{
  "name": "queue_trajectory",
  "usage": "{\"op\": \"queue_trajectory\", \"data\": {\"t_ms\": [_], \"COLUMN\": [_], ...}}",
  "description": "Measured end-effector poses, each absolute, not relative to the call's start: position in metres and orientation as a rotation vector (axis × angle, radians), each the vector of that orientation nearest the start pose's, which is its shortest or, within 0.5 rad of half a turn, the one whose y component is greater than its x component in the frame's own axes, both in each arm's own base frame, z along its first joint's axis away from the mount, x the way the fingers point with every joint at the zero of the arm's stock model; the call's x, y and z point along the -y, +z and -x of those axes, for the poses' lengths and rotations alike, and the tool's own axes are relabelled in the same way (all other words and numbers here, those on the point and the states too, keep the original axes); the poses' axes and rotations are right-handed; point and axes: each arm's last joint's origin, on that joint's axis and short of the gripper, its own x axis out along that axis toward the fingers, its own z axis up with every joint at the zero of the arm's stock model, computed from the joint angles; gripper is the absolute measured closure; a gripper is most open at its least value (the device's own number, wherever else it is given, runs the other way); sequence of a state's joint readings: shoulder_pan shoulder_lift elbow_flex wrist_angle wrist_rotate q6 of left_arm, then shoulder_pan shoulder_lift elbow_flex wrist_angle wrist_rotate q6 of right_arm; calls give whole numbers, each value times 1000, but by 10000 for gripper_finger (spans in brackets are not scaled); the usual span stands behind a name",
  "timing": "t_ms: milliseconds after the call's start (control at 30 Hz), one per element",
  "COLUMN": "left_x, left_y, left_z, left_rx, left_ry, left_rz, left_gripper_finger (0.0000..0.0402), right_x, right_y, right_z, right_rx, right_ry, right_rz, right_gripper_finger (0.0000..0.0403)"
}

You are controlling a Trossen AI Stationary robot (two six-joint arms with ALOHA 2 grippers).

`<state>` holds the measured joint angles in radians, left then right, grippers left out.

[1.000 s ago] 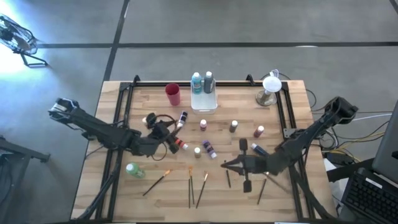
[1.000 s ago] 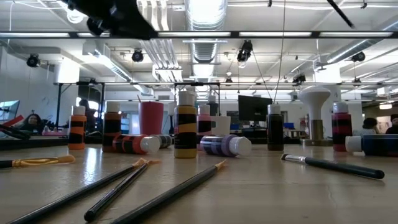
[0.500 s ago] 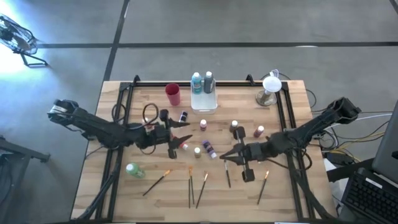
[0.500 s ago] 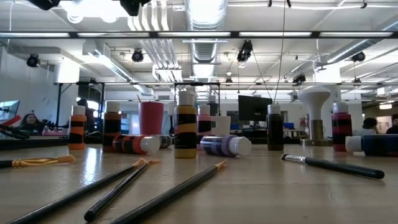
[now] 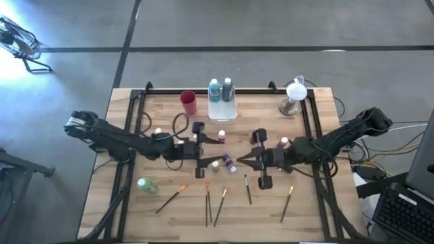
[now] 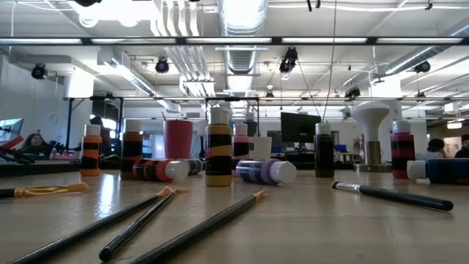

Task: Pick & Place Paint Supplies
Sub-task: Put the gold paint brush into the pink cup

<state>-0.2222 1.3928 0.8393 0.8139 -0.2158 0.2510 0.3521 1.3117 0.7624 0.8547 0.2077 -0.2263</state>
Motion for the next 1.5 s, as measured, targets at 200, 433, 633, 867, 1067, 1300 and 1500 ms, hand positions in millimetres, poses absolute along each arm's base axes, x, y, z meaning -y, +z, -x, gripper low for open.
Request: {"op": "queue_trajectory", "data": {"t_ms": [200, 433, 633, 867, 1067, 1300, 1500], "left_x": [67, 71, 74, 75, 75, 75, 74], "left_y": [318, 324, 322, 327, 324, 325, 325], "left_z": [-320, -332, -337, -341, -343, -343, -344], "left_rx": [272, 293, 295, 306, 290, 289, 284], "left_ry": [14, -49, -102, -102, -104, -104, -100], "left_rz": [-226, -206, -185, -181, -184, -173, -170], "left_gripper_finger": [186, 186, 186, 186, 209, 261, 307], "right_x": [-90, -90, -89, -89, -89, -89, -89], "right_y": [310, 310, 310, 310, 310, 310, 310], "right_z": [-270, -270, -270, -270, -270, -270, -270], "right_rx": [303, 301, 295, 291, 291, 292, 292], "right_ry": [99, 95, 70, 67, 67, 67, 66], "right_rz": [145, 159, 169, 169, 169, 169, 169], "right_gripper_finger": [395, 395, 395, 395, 395, 395, 395]}}
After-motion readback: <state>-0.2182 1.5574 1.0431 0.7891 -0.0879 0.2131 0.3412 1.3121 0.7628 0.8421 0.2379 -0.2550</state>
